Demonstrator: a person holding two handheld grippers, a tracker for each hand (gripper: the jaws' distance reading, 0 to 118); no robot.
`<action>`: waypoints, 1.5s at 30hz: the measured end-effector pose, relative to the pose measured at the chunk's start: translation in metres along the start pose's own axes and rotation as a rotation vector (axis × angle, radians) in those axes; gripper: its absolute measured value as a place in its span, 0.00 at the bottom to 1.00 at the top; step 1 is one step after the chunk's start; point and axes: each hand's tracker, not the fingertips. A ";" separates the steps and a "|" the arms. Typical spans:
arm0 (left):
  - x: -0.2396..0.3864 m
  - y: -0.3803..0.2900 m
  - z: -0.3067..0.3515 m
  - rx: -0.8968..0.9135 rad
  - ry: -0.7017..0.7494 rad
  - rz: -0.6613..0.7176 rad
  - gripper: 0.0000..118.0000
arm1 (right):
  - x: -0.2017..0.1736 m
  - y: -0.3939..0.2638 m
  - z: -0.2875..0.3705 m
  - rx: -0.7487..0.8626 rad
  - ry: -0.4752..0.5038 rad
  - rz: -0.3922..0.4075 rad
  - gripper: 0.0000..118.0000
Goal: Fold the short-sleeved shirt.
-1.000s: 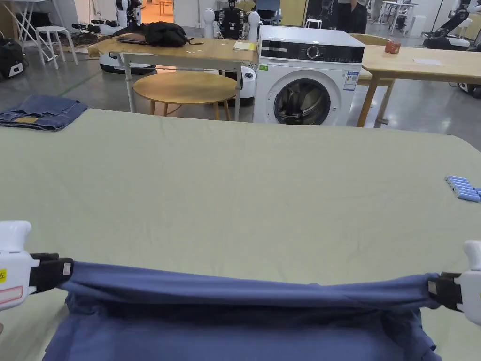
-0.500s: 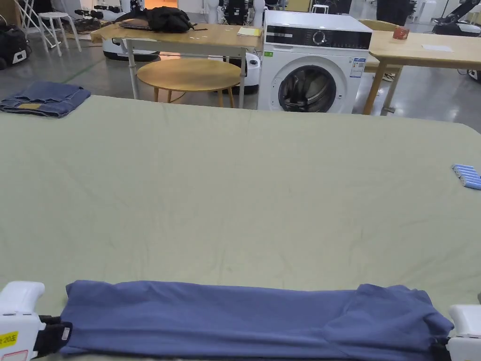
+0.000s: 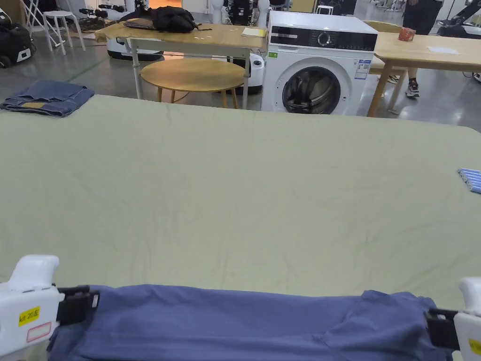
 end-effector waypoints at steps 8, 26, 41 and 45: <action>0.056 0.048 -0.004 0.346 0.017 -0.055 0.37 | -0.054 0.040 0.044 0.548 0.048 -0.194 0.58; 0.096 0.065 0.014 0.586 0.140 -0.091 0.00 | -0.145 0.074 0.036 0.782 0.079 -0.251 0.00; -0.087 0.002 0.029 -0.009 -0.256 0.273 0.12 | -0.186 0.064 0.032 0.686 0.154 -0.129 0.00; -0.111 -0.019 0.019 -0.093 -0.440 0.379 0.53 | -0.192 0.059 0.031 0.665 0.165 -0.118 0.00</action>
